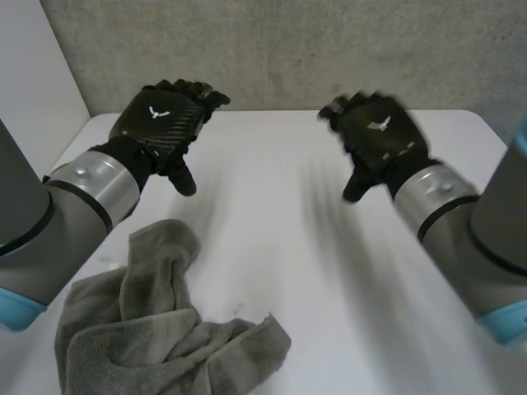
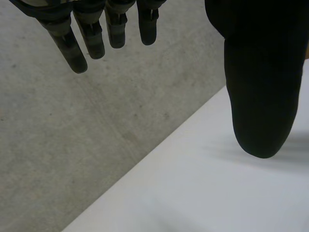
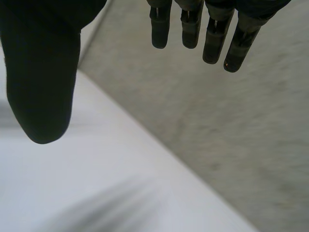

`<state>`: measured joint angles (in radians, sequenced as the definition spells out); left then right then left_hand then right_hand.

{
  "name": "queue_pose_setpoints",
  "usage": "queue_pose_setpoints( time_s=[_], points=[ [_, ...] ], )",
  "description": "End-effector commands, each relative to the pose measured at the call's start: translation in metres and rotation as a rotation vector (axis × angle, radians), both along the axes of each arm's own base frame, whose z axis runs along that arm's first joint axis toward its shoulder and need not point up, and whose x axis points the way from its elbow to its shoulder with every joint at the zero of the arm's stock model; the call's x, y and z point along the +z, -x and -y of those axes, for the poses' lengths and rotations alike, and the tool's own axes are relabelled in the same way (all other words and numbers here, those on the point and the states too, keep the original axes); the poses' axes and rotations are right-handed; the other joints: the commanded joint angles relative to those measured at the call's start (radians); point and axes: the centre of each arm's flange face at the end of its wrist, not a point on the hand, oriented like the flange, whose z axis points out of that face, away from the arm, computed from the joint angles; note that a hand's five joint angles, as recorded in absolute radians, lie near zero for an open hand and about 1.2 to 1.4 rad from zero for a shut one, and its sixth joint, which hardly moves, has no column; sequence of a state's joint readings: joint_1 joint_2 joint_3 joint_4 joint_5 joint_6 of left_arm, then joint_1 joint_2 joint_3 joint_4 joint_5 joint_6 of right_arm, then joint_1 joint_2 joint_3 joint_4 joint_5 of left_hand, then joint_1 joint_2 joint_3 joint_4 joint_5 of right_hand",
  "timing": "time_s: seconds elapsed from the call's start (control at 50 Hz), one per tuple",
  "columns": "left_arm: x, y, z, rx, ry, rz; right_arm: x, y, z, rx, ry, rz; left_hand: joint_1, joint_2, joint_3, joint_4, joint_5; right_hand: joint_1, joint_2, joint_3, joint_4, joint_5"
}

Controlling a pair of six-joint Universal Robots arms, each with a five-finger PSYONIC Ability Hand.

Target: Fold the towel.

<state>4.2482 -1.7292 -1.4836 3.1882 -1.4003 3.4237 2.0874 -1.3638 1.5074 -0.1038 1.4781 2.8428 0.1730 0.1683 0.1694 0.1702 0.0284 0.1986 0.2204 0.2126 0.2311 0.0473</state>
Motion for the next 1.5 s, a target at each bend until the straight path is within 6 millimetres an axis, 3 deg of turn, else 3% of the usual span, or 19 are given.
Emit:
queue_pose_setpoints(
  time_s=[0.02,0.16,0.2,0.26,0.42,0.56,0.6,0.64,0.66,0.7,0.74,0.82,0.86,0.88,0.92,1.06,1.2,1.24,1.5],
  points=[
    [0.011,-0.022,0.025,0.084,0.026,-0.002,-0.034,-0.027,-0.042,0.174,-0.273,-0.014,0.055,0.060,0.059,0.058,0.025,-0.024,-0.046,-0.038,-0.057,-0.047],
    [-0.002,-0.049,0.043,0.175,-0.030,0.020,-0.061,-0.049,-0.069,0.313,-0.514,0.082,0.055,0.060,0.059,0.058,0.025,0.010,-0.012,-0.004,-0.023,-0.014],
    [-0.009,-0.056,0.045,0.195,-0.058,0.029,-0.075,-0.060,-0.088,0.384,-0.620,0.105,0.055,0.060,0.059,0.058,0.025,0.132,0.110,0.118,0.100,0.109],
    [-0.018,-0.068,0.045,0.219,-0.091,0.042,-0.090,-0.069,-0.098,0.415,-0.680,0.105,0.055,0.060,0.059,0.058,0.025,0.305,0.284,0.291,0.273,0.282],
    [-0.033,-0.100,0.045,0.239,-0.149,0.038,-0.124,-0.083,-0.110,0.432,-0.727,0.061,0.055,0.060,0.059,0.058,0.025,0.509,0.487,0.495,0.476,0.485],
    [-0.040,-0.121,0.043,0.262,-0.180,0.025,-0.143,-0.091,-0.122,0.446,-0.750,0.026,0.052,0.057,0.056,0.055,0.022,0.526,0.504,0.512,0.494,0.503],
    [-0.041,-0.123,0.043,0.264,-0.185,0.024,-0.147,-0.093,-0.123,0.440,-0.742,0.021,0.049,0.054,0.053,0.052,0.019,0.582,0.560,0.568,0.550,0.559],
    [-0.043,-0.123,0.042,0.265,-0.191,0.025,-0.150,-0.096,-0.118,0.405,-0.706,0.031,0.043,0.048,0.047,0.046,0.013,0.787,0.765,0.773,0.754,0.763],
    [-0.044,-0.124,0.041,0.267,-0.195,0.025,-0.150,-0.097,-0.118,0.404,-0.706,0.032,0.041,0.045,0.044,0.043,0.011,0.788,0.766,0.774,0.755,0.764],
    [-0.046,-0.124,0.040,0.267,-0.201,0.026,-0.148,-0.099,-0.109,0.363,-0.648,0.058,0.041,0.045,0.044,0.043,0.011,1.103,1.081,1.089,1.070,1.080],
    [-0.047,-0.123,0.039,0.265,-0.205,0.026,-0.144,-0.100,-0.105,0.344,-0.616,0.075,0.038,0.042,0.041,0.040,0.008,1.197,1.175,1.183,1.164,1.174],
    [-0.051,-0.123,0.037,0.260,-0.217,0.027,-0.131,-0.100,-0.097,0.311,-0.557,0.115,0.035,0.039,0.038,0.037,0.005,1.198,1.176,1.184,1.165,1.174],
    [-0.052,-0.122,0.036,0.257,-0.220,0.028,-0.107,-0.097,-0.093,0.303,-0.503,0.156,0.035,0.039,0.038,0.037,0.005,1.198,1.176,1.184,1.165,1.174],
    [-0.054,-0.121,0.035,0.253,-0.224,0.029,-0.107,-0.097,-0.093,0.303,-0.503,0.156,0.035,0.039,0.038,0.037,0.005,1.198,1.176,1.184,1.165,1.174],
    [-0.055,-0.120,0.034,0.244,-0.231,0.027,-0.090,-0.085,-0.074,0.260,-0.468,0.181,0.040,0.045,0.044,0.043,0.010,1.198,1.176,1.184,1.165,1.174],
    [-0.064,-0.111,0.027,0.142,-0.266,0.019,-0.075,-0.053,-0.048,0.182,-0.373,0.123,0.052,0.057,0.056,0.055,0.022,1.198,1.176,1.184,1.165,1.174],
    [-0.090,-0.097,0.023,-0.017,-0.377,-0.004,-0.080,-0.036,-0.037,0.131,-0.312,0.036,0.055,0.060,0.059,0.058,0.025,1.198,1.176,1.184,1.165,1.174],
    [-0.093,-0.097,0.024,-0.020,-0.387,-0.005,-0.081,-0.027,-0.028,0.099,-0.292,0.023,0.055,0.060,0.059,0.058,0.025,1.198,1.176,1.184,1.165,1.174],
    [-0.118,-0.097,0.030,-0.017,-0.474,0.006,-0.080,-0.008,-0.016,0.049,-0.196,-0.013,0.123,0.127,0.126,0.126,0.093,1.198,1.176,1.184,1.165,1.174]
  ],
)
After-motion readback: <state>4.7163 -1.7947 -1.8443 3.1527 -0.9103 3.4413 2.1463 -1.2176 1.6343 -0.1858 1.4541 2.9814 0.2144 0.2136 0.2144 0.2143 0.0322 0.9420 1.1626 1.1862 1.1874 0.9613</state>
